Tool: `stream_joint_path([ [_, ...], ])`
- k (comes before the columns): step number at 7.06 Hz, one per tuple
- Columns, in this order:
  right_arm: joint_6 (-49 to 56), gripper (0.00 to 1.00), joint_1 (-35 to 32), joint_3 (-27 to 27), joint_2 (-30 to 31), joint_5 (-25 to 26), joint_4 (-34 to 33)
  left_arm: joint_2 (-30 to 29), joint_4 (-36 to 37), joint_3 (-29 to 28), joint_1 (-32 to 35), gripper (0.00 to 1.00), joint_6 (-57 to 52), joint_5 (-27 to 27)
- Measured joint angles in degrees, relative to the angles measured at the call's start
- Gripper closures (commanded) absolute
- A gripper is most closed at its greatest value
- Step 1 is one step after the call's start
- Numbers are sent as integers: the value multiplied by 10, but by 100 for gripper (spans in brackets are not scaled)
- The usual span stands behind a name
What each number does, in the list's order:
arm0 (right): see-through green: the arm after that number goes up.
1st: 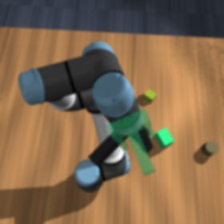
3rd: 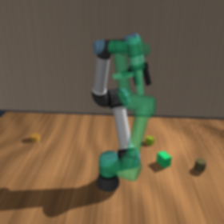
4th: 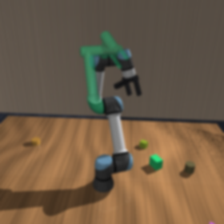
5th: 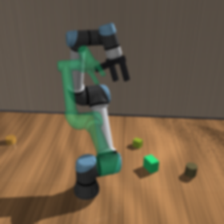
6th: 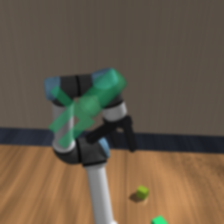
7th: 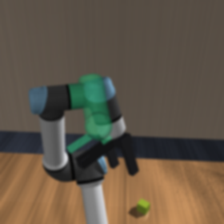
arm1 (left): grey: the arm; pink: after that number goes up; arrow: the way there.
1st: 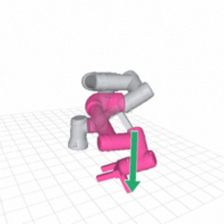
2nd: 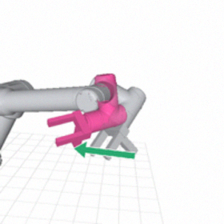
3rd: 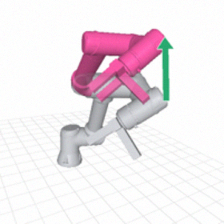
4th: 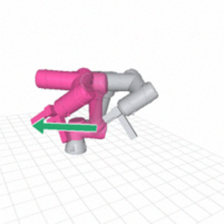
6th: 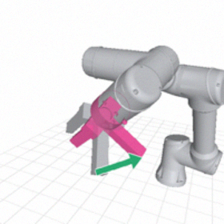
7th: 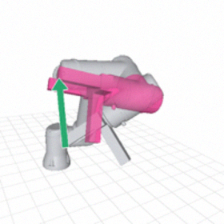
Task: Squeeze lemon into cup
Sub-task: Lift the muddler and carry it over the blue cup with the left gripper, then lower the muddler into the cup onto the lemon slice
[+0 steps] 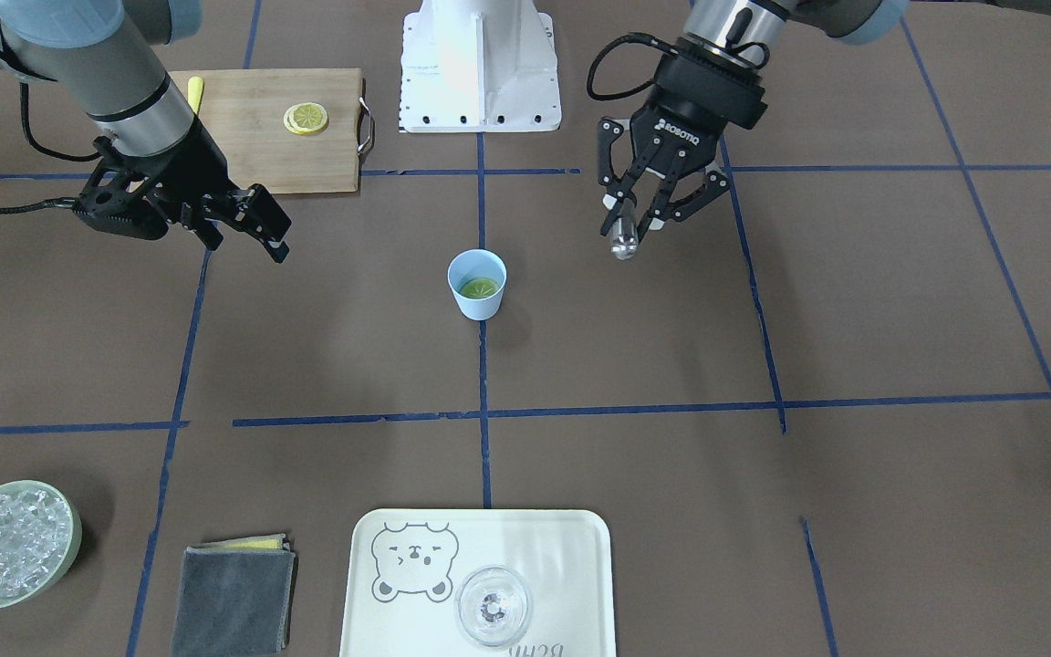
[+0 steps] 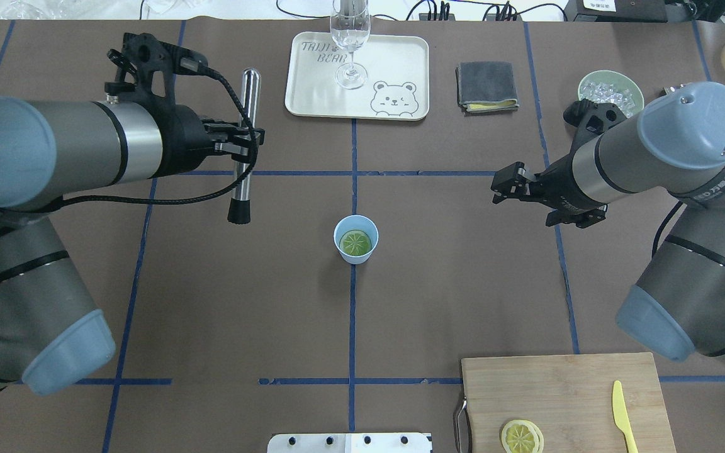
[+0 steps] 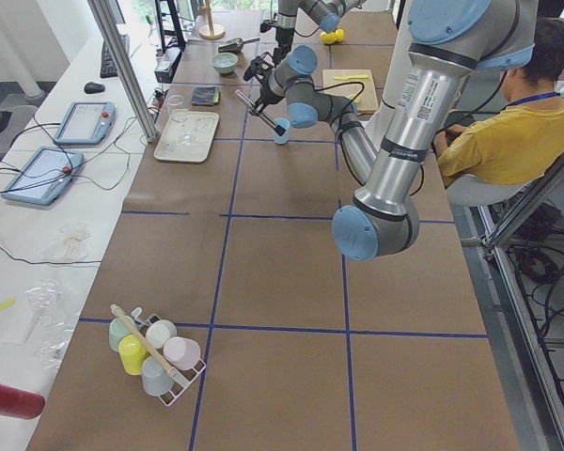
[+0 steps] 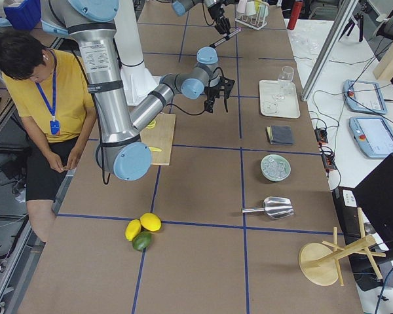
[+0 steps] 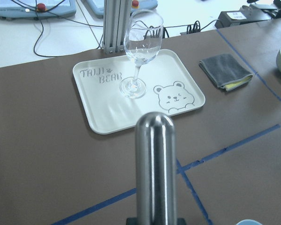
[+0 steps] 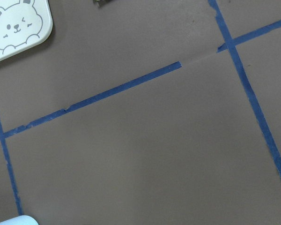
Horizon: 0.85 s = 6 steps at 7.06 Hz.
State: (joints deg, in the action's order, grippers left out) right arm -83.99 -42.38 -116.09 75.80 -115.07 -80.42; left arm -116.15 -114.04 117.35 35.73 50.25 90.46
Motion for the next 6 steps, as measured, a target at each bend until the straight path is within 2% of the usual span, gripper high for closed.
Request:
stream_joint_path([
  [1,-1,1,-2,0,3,-2,0,-18,1,-6,-21,100,4,-30],
  [4,2,0,-12,-18,29,-6,0,-76,-12,-41,-48,100,27,-72],
  [5,4,0,-20,-25,38,-8,0,-84,-60,-65,-69,100,29,-116],
  [6,15,0,-28,-28,47,-8,0,-83,-167,-116,-97,100,28,-167],
])
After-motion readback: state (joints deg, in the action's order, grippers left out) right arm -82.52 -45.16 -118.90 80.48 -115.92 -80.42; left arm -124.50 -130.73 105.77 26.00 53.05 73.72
